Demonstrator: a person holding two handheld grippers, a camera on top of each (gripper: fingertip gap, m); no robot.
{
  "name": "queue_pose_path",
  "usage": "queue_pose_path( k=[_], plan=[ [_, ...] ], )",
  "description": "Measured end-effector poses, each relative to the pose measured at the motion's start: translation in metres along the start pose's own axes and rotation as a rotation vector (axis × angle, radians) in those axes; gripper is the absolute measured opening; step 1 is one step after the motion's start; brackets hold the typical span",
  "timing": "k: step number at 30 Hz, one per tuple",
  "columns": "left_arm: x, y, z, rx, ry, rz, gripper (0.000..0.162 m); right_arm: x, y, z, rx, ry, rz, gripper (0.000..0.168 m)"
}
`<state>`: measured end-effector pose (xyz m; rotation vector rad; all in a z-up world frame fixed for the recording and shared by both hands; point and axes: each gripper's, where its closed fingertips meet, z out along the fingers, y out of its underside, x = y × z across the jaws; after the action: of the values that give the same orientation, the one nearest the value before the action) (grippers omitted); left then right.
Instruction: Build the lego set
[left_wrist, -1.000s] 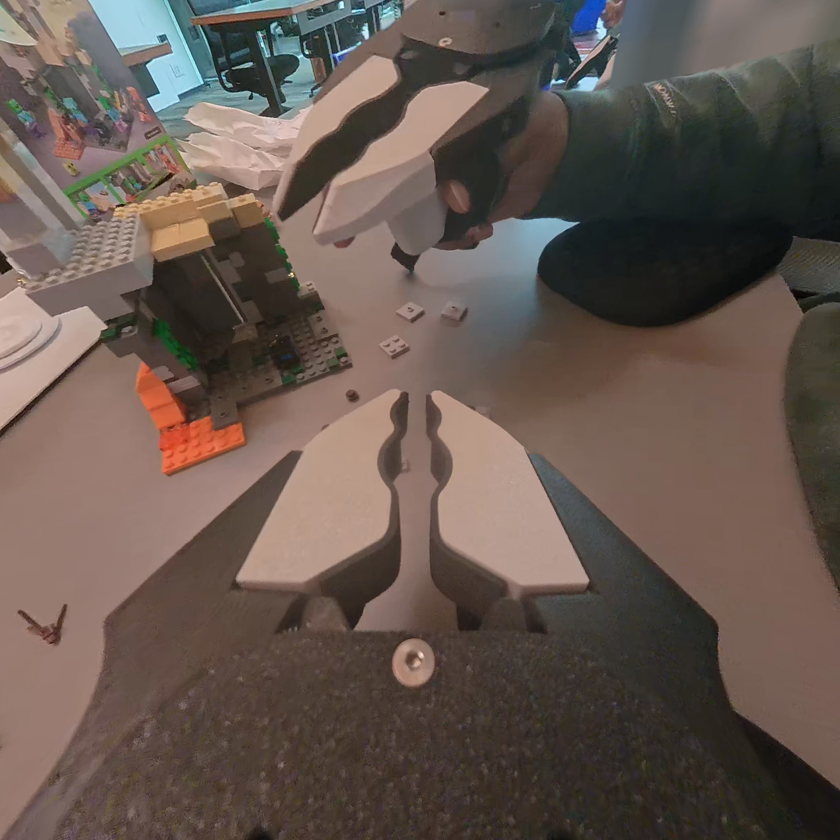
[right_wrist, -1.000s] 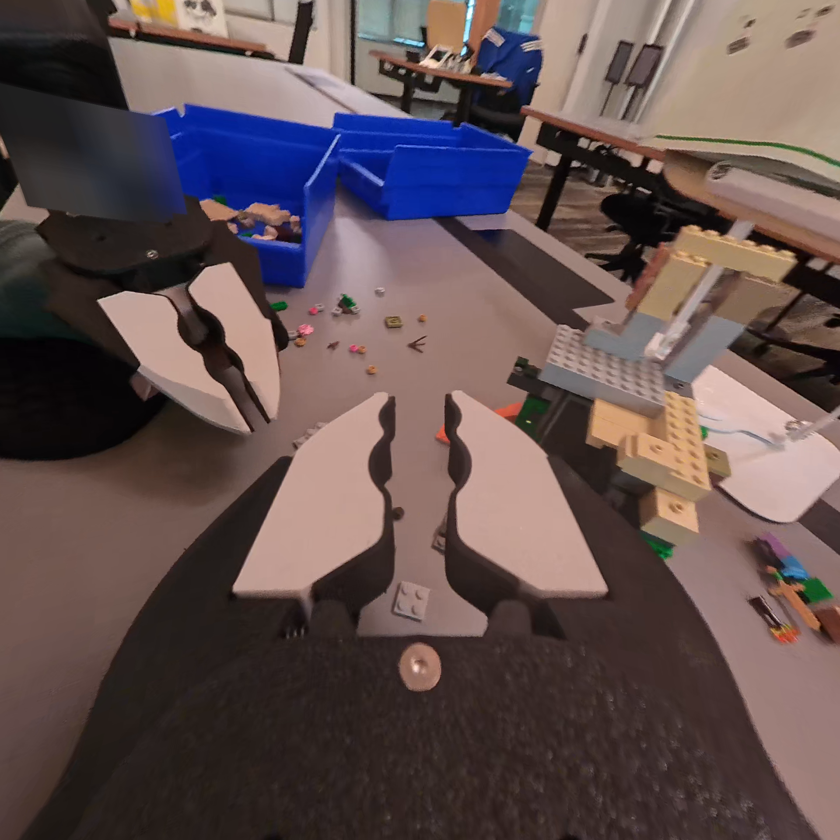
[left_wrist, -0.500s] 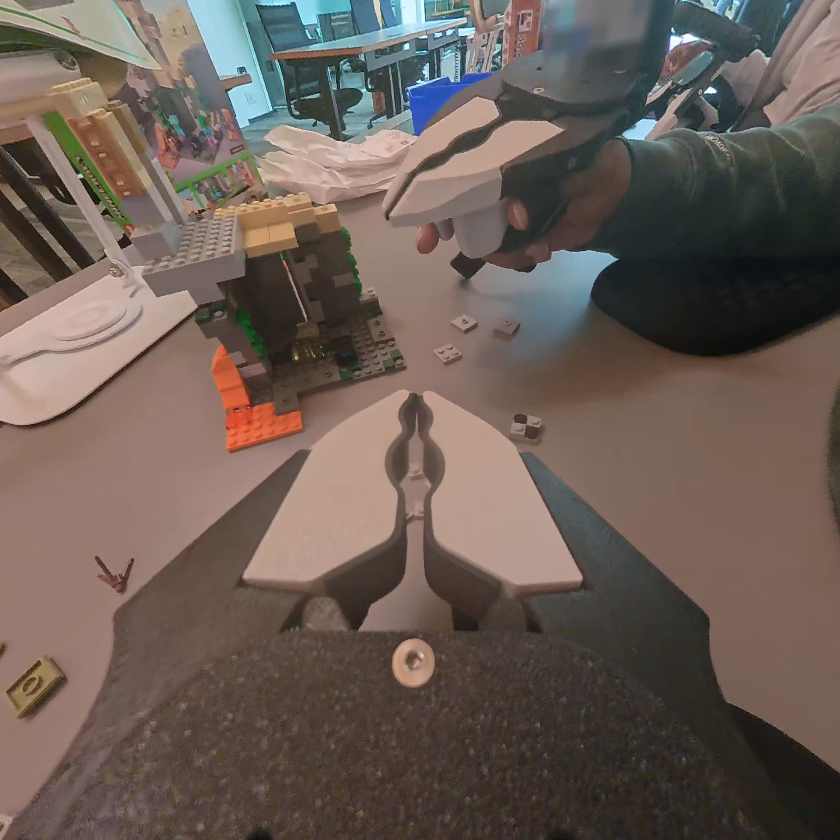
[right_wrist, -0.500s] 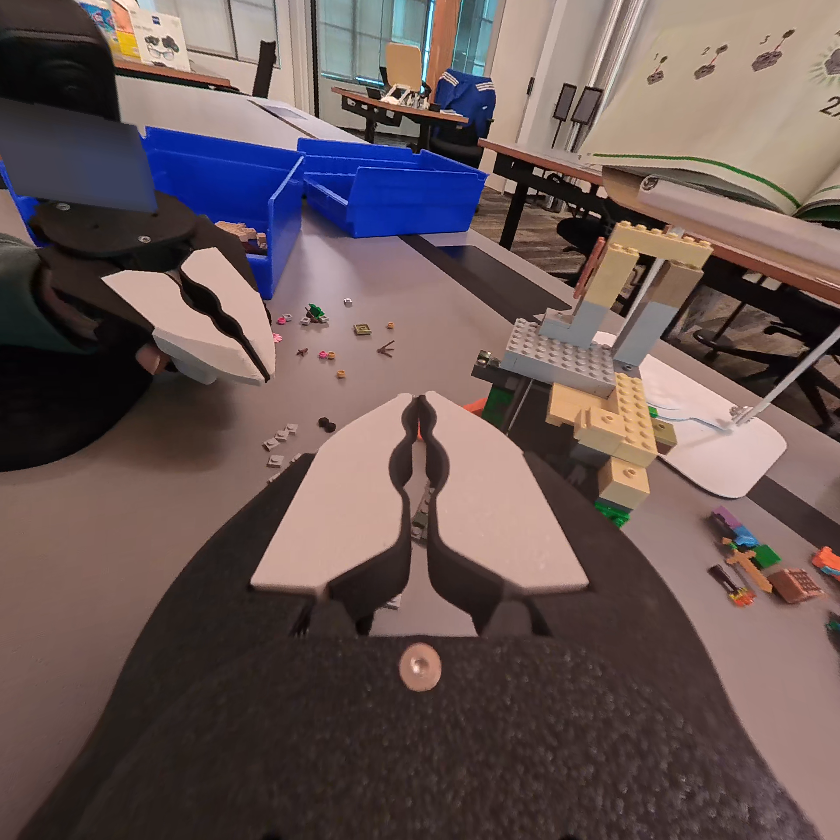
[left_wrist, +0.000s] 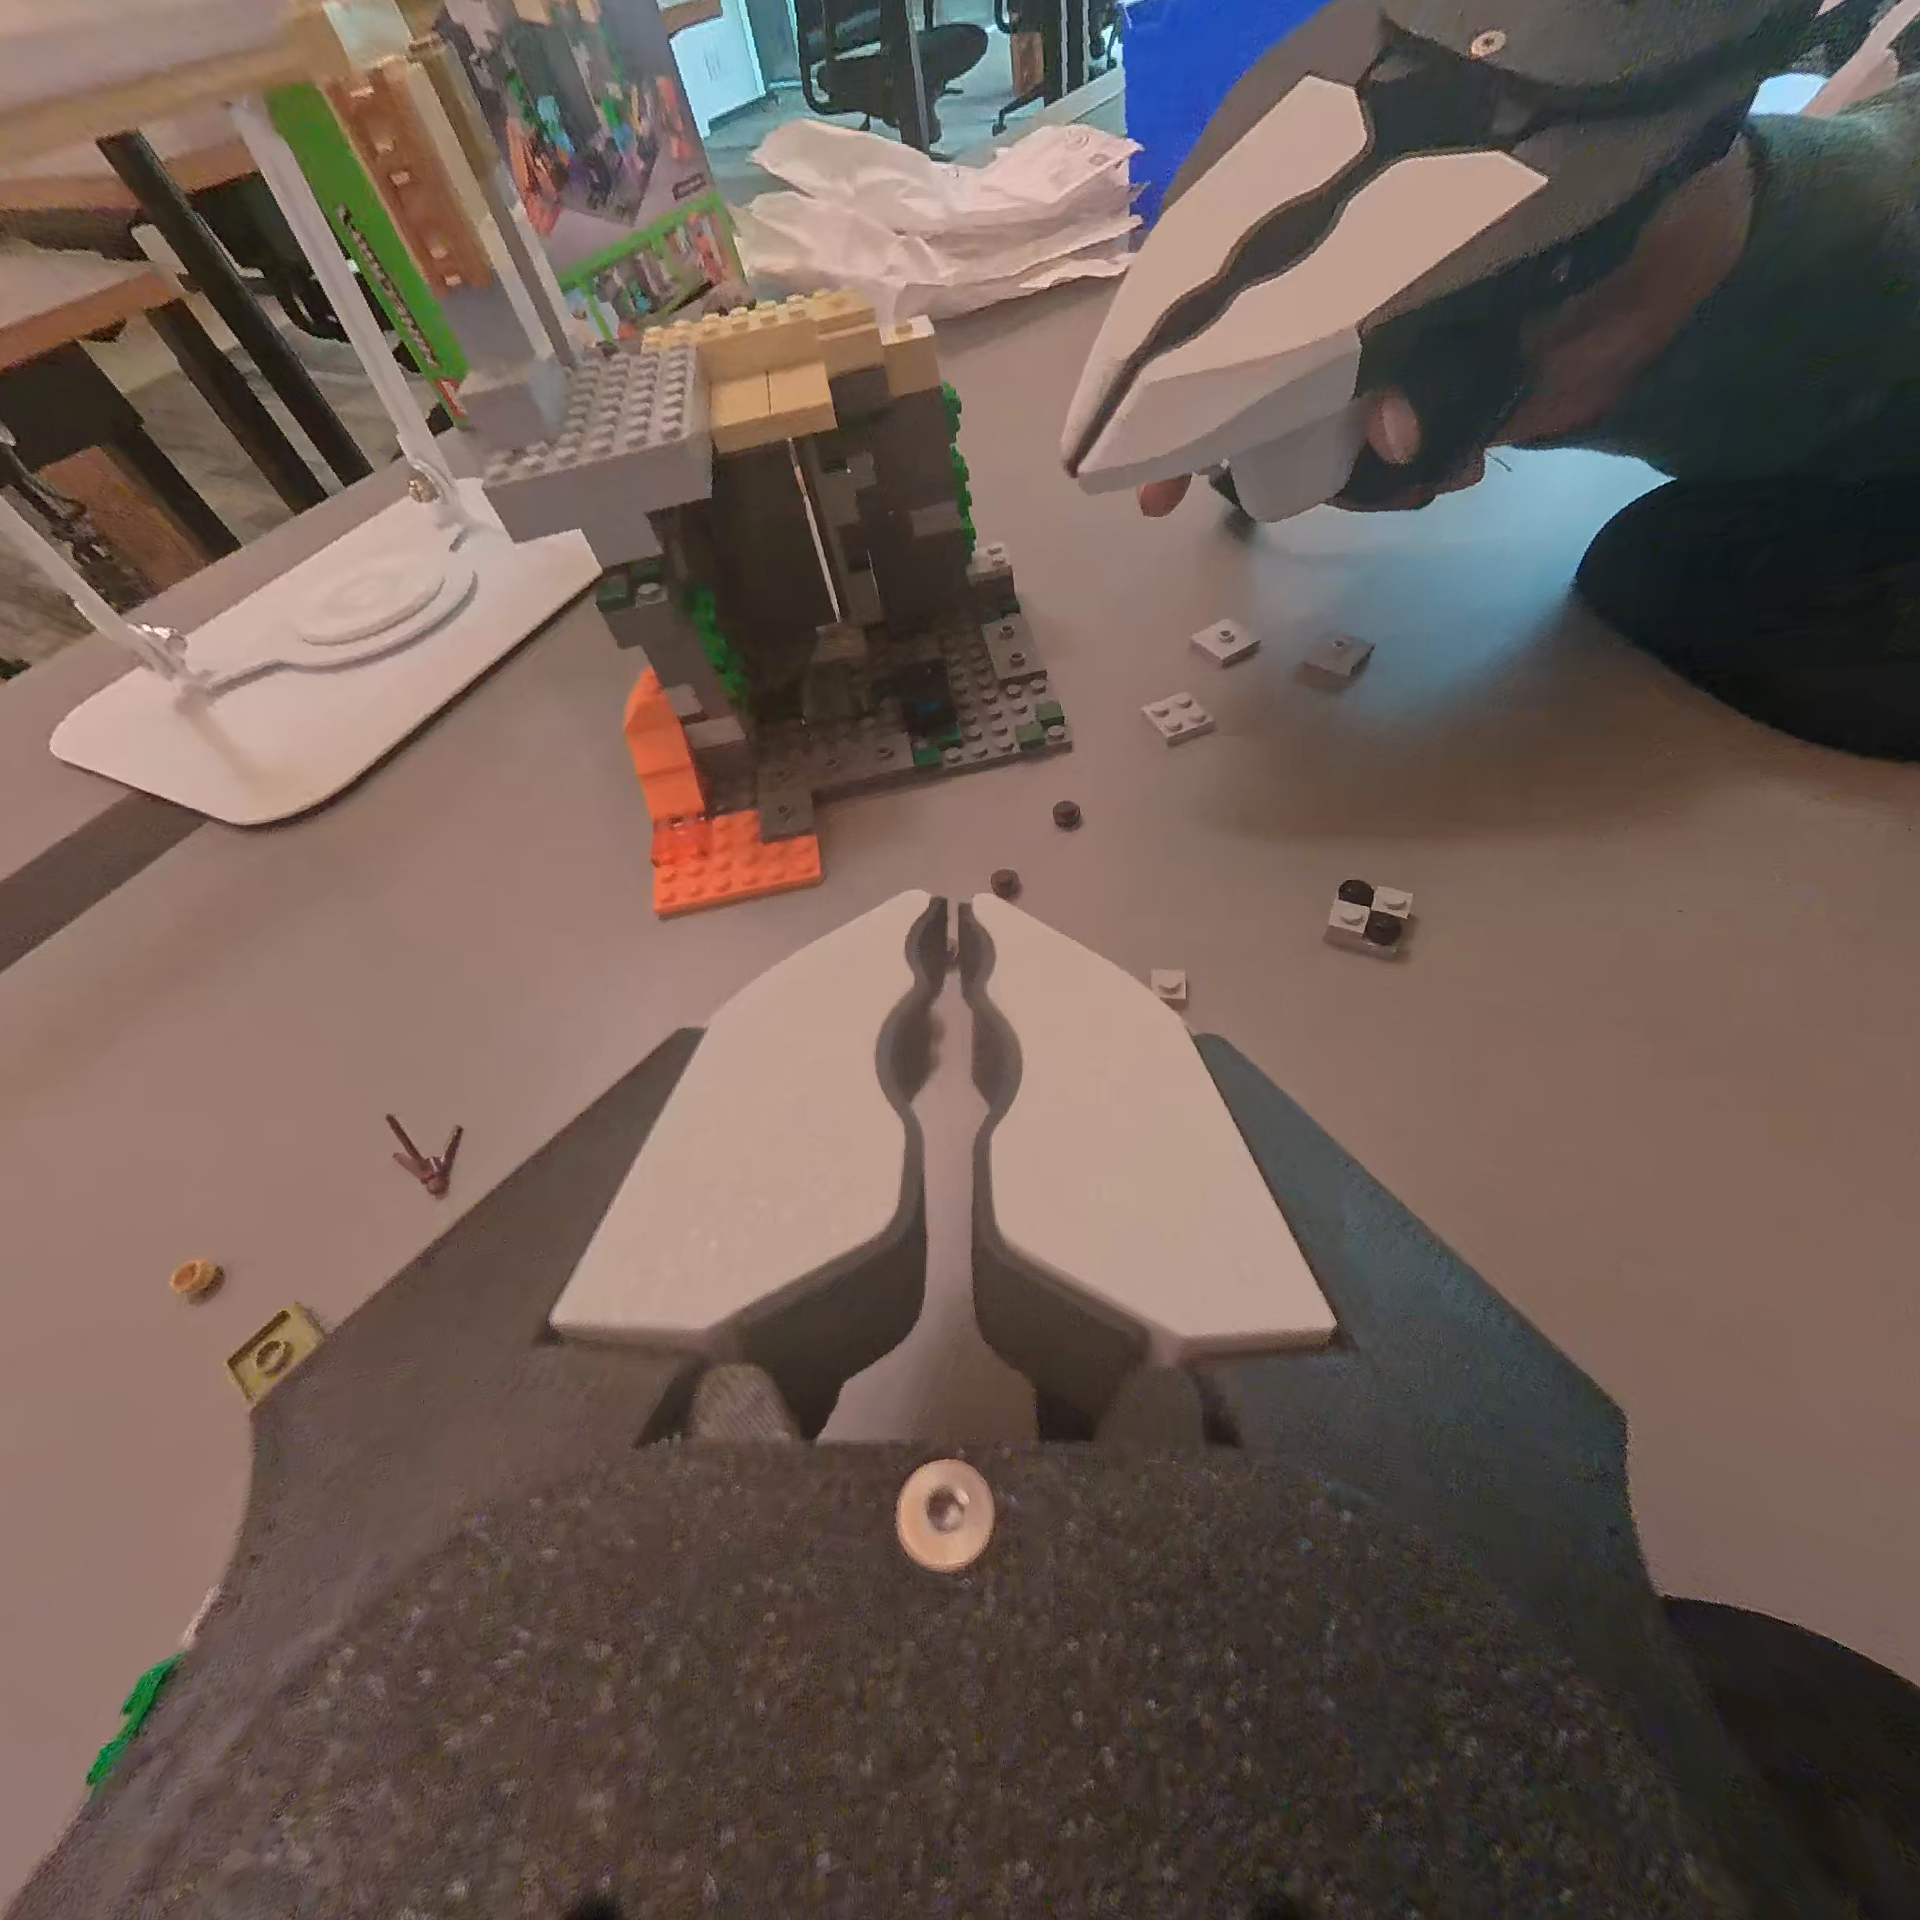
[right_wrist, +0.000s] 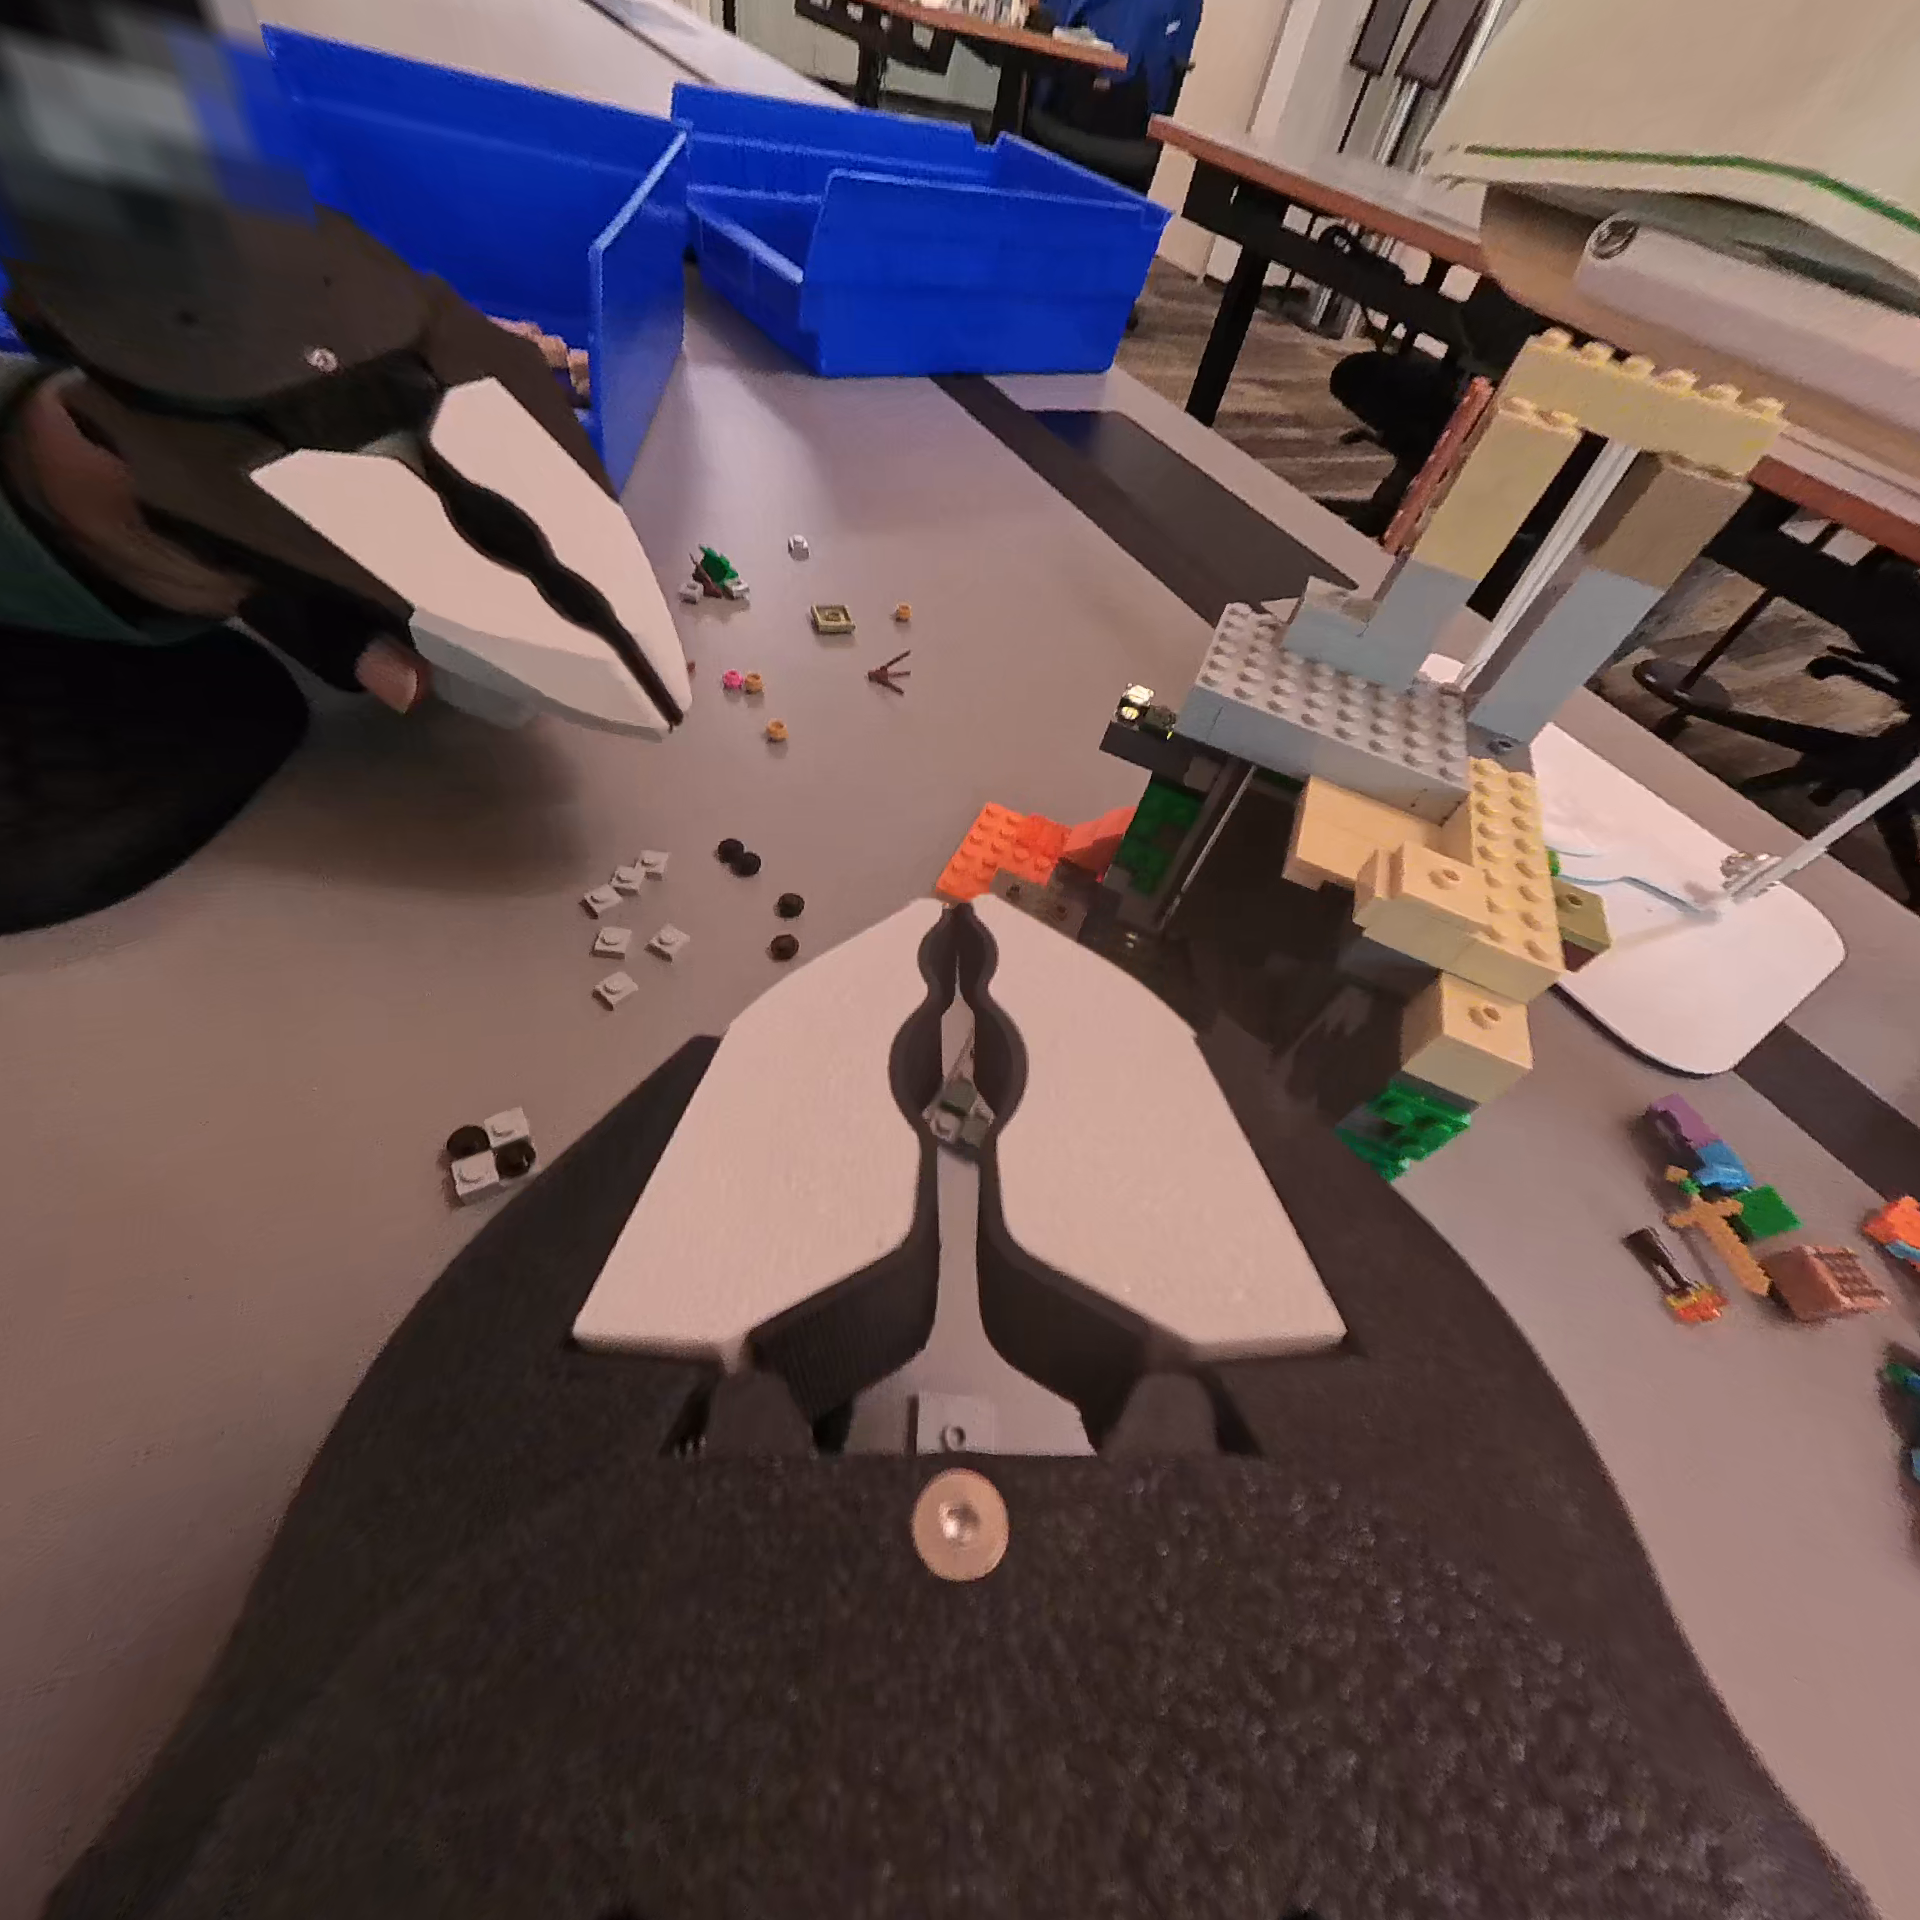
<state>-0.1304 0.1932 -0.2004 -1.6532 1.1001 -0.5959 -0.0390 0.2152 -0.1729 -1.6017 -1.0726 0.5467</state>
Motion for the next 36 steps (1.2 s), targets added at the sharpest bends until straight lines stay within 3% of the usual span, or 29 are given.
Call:
queue_pose_path(
  k=[12,16,36],
  plan=[
    [0.023,0.010,0.005,-0.070,0.126,0.021,0.012,-0.043,0.021,0.007,-0.121,-0.260,-0.026,0.001],
    [0.039,0.025,0.005,-0.178,0.223,0.040,0.016,-0.062,0.024,0.011,-0.156,-0.328,-0.044,0.001],
    [0.035,0.050,0.008,-0.371,0.183,0.059,0.008,-0.075,0.022,0.011,-0.168,-0.334,-0.085,0.001]
  ],
)
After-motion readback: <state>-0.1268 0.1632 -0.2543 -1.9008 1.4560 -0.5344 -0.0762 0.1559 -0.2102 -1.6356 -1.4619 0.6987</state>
